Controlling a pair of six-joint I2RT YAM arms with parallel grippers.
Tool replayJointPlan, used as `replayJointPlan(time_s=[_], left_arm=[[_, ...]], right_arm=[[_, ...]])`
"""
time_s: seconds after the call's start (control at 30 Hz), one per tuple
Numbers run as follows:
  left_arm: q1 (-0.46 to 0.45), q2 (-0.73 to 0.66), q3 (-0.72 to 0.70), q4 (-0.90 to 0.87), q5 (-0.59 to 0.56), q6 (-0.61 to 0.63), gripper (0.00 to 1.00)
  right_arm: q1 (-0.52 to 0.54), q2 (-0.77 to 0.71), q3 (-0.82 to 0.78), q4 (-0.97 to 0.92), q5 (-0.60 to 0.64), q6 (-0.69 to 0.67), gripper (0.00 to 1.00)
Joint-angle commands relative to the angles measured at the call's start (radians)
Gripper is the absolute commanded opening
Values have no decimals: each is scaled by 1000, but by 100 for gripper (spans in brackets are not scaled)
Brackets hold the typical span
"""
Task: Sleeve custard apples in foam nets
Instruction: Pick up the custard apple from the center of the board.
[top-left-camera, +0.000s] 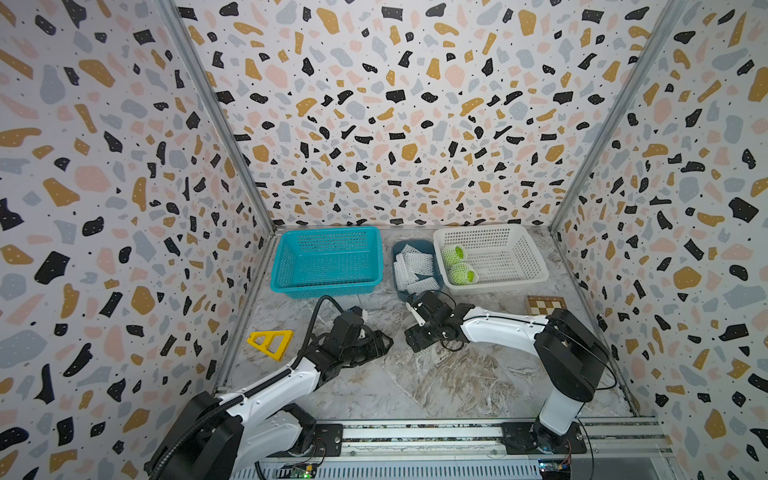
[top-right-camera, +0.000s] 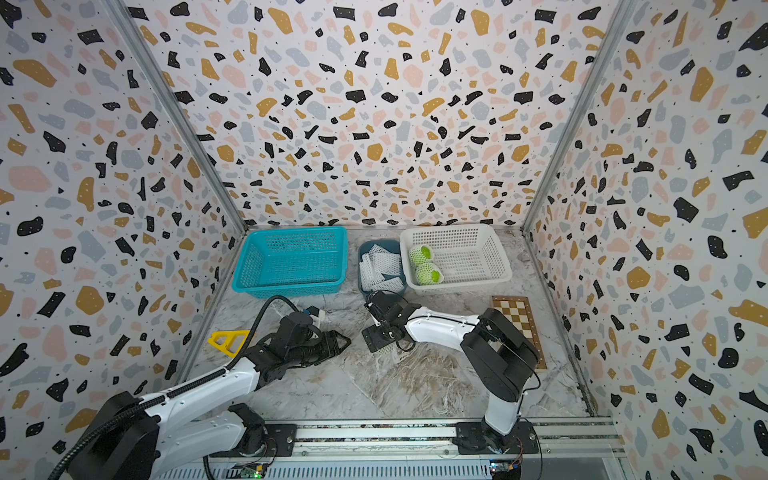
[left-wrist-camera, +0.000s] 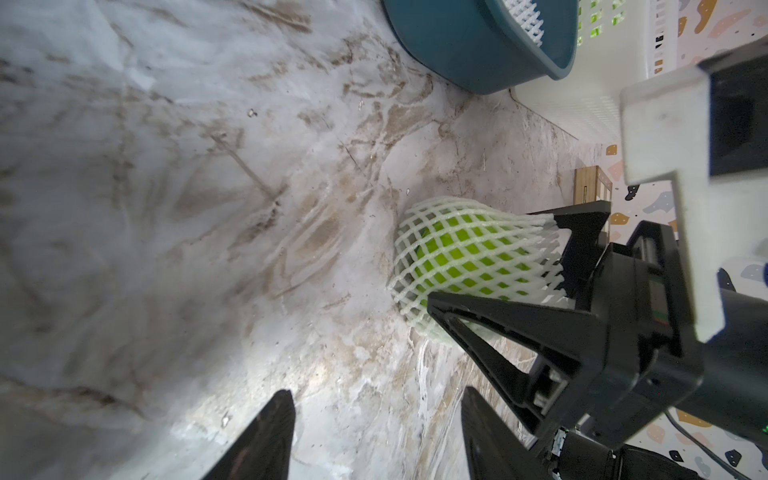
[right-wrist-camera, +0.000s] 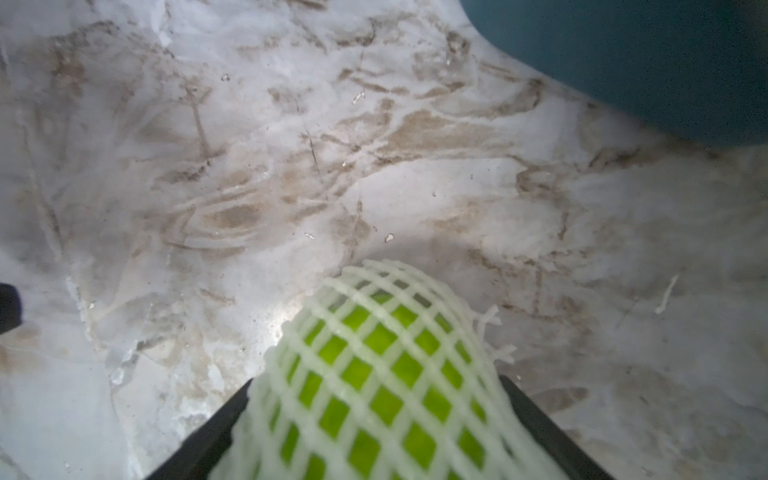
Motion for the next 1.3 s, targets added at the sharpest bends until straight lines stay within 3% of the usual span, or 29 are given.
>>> replayJointPlan(time_s=[0.0,0.8,0.97,1.27], left_arm=[[-5,8,-11,34,2,-5,62],[-4,40,9,43,14,-13,62],[-4,47,7,51,16,-19,62],[-4,48,8,56,16,-21,62]], right_arm=[[6,7,-8,-36,7,-7,85],[7,-4,-22,-34,-3,-28,90],[9,-1,-28,-30,-10,-34,84],[8,8,-36,-18,-16,-39,83]])
